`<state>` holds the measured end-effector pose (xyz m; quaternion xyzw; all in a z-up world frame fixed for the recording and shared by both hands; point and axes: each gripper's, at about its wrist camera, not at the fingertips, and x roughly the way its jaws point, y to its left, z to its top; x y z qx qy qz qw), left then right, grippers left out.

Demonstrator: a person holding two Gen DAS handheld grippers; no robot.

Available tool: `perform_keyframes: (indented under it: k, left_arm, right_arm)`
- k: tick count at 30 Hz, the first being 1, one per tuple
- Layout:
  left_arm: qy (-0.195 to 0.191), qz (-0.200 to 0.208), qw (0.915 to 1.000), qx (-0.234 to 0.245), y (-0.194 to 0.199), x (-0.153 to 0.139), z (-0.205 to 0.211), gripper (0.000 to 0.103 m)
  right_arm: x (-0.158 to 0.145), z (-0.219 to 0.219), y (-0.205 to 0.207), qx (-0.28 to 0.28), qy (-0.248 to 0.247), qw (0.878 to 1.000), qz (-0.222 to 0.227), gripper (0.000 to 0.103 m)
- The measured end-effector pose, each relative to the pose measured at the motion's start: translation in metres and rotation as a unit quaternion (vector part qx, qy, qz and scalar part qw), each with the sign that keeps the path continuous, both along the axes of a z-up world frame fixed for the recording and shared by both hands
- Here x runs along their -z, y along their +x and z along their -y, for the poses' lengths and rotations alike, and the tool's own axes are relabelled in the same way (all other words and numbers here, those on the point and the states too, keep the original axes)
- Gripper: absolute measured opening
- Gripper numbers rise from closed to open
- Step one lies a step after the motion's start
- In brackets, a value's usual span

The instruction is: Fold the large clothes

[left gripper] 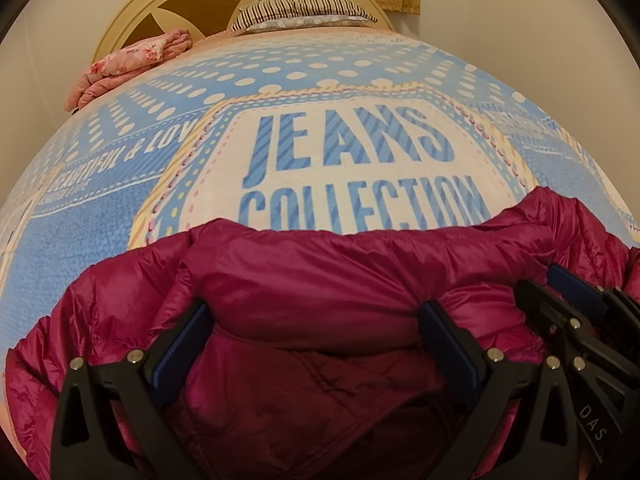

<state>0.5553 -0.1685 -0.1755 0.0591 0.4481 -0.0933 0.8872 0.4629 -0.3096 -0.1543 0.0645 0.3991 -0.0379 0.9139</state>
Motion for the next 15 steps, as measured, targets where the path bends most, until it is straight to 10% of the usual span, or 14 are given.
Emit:
perform_keyframes:
  k: [15]
  left_arm:
    - [0.001, -0.002, 1.0, 0.003, 0.0004, 0.0004, -0.0007, 0.103]
  right_arm:
    - [-0.0002, -0.0025, 0.0022, 0.001, -0.016, 1.0, -0.006, 0.037]
